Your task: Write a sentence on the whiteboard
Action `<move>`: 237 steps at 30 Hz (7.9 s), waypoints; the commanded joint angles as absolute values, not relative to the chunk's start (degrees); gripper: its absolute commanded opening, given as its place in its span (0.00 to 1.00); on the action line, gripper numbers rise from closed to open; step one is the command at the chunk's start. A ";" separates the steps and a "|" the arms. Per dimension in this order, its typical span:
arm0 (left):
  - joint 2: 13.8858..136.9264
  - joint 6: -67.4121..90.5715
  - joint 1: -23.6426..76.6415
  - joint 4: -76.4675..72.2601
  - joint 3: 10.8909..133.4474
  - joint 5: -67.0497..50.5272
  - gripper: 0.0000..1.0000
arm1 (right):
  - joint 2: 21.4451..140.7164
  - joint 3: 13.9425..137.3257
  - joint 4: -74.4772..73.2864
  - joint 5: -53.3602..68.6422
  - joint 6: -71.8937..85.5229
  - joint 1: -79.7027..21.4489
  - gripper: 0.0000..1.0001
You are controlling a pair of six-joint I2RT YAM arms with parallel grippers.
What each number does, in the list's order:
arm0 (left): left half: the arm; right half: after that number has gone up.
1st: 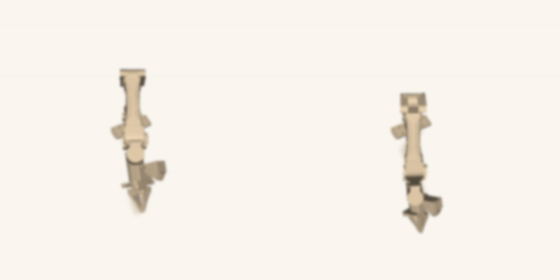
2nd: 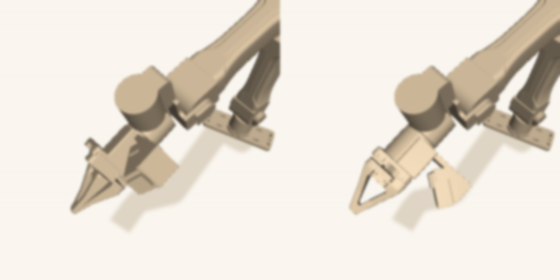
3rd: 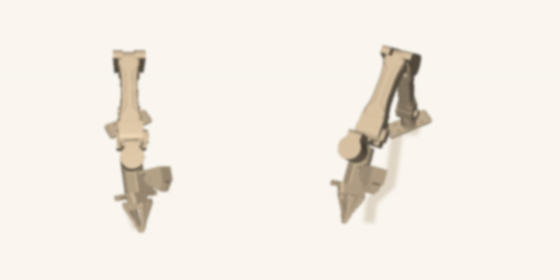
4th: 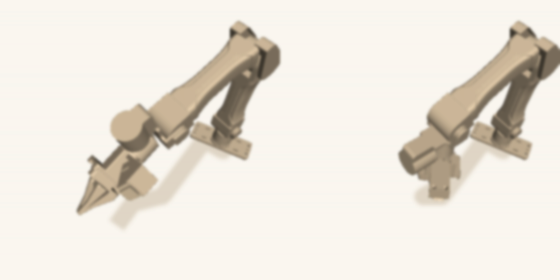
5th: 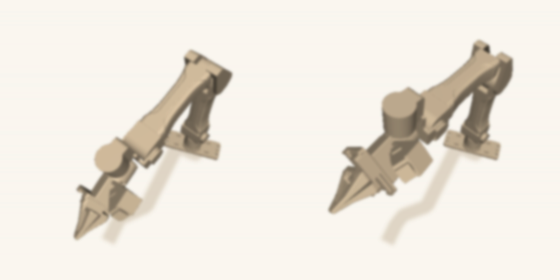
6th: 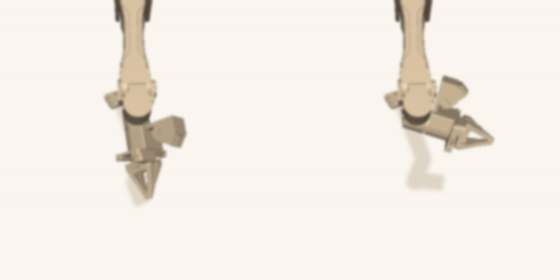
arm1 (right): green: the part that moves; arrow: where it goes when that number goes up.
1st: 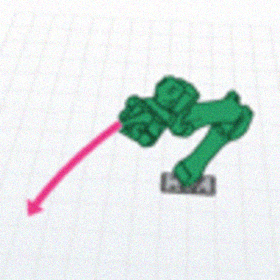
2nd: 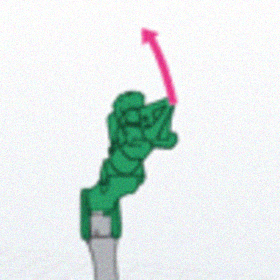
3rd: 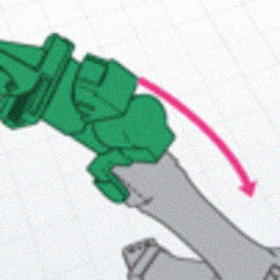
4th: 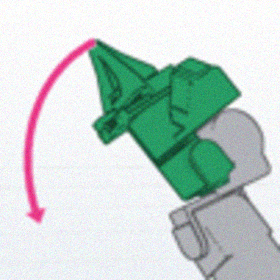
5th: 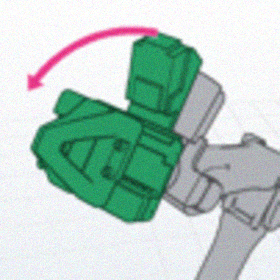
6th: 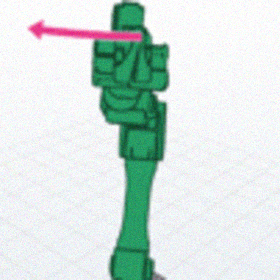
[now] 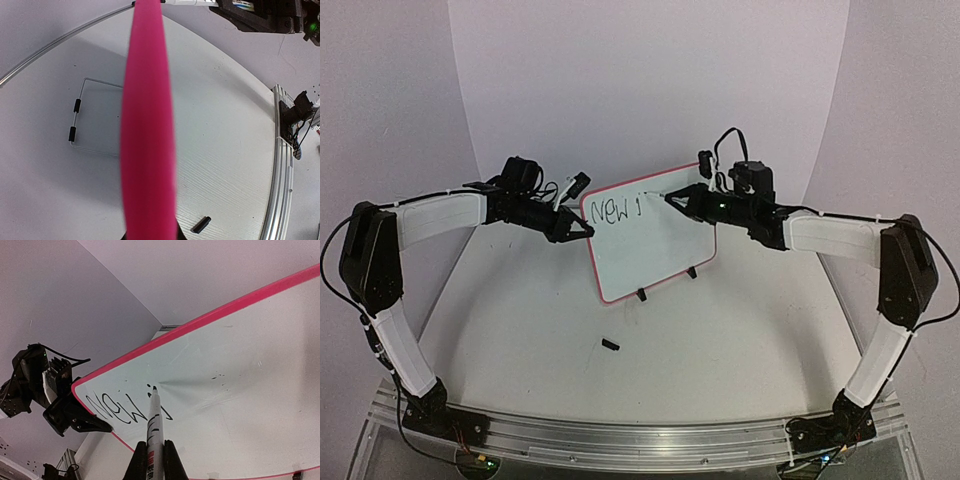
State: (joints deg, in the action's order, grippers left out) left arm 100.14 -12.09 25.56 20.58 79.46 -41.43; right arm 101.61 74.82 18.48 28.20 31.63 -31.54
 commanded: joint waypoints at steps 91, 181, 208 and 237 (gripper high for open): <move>100.66 -13.59 27.15 26.55 79.89 -40.74 0.00 | 99.76 78.83 17.94 28.83 30.53 -30.88 0.00; 100.99 -14.01 27.60 26.98 80.07 -40.17 0.00 | 99.73 75.67 19.46 24.84 31.29 -29.73 0.00; 101.07 -14.06 27.60 26.98 80.16 -40.15 0.00 | 102.40 75.30 19.78 27.03 32.14 -29.66 0.00; 101.07 -14.02 27.69 27.04 80.11 -40.08 0.00 | 103.19 70.99 19.34 32.72 33.72 -29.68 0.00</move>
State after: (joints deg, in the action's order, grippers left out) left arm 100.14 -12.21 26.33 21.04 79.81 -40.45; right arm 102.96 70.24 17.98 32.04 33.50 -29.87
